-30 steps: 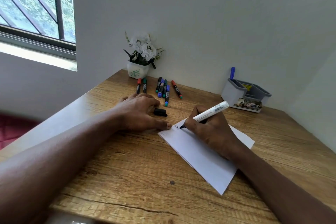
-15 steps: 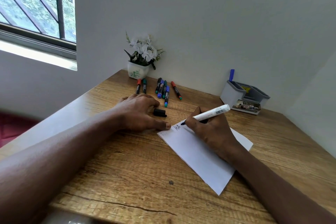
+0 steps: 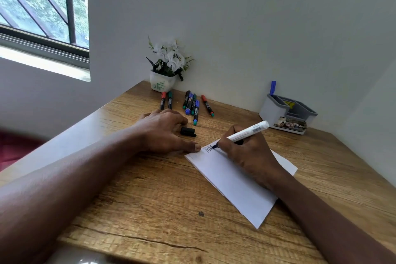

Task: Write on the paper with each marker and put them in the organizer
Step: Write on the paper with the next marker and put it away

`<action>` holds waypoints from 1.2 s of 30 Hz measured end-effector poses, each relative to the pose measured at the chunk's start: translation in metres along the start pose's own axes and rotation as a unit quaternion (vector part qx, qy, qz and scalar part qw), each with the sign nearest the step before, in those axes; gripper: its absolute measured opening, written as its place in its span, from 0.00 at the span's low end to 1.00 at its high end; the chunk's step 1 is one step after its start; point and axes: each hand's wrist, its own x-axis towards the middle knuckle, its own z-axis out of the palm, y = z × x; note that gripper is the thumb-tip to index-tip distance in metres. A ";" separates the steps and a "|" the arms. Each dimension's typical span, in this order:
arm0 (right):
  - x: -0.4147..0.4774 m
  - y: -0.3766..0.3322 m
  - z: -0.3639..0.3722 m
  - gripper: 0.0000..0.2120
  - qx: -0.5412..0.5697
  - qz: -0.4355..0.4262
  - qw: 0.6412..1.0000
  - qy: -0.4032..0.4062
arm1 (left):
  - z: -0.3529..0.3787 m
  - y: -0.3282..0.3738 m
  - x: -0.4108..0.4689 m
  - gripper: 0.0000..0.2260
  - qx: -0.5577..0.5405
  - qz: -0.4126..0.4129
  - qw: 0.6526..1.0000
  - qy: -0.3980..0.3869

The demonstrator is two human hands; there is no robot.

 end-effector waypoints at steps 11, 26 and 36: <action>0.001 -0.001 0.001 0.12 0.001 0.018 1.000 0.013 | 0.001 -0.002 0.002 0.40 0.001 0.005 1.000 0.006; 0.002 0.002 0.001 0.10 -0.022 0.048 0.997 0.050 | 0.001 -0.002 0.004 0.39 -0.005 -0.001 1.000 -0.003; 0.001 0.001 0.002 0.07 0.029 0.114 0.989 0.090 | 0.004 -0.006 0.007 0.40 -0.006 0.006 1.000 0.004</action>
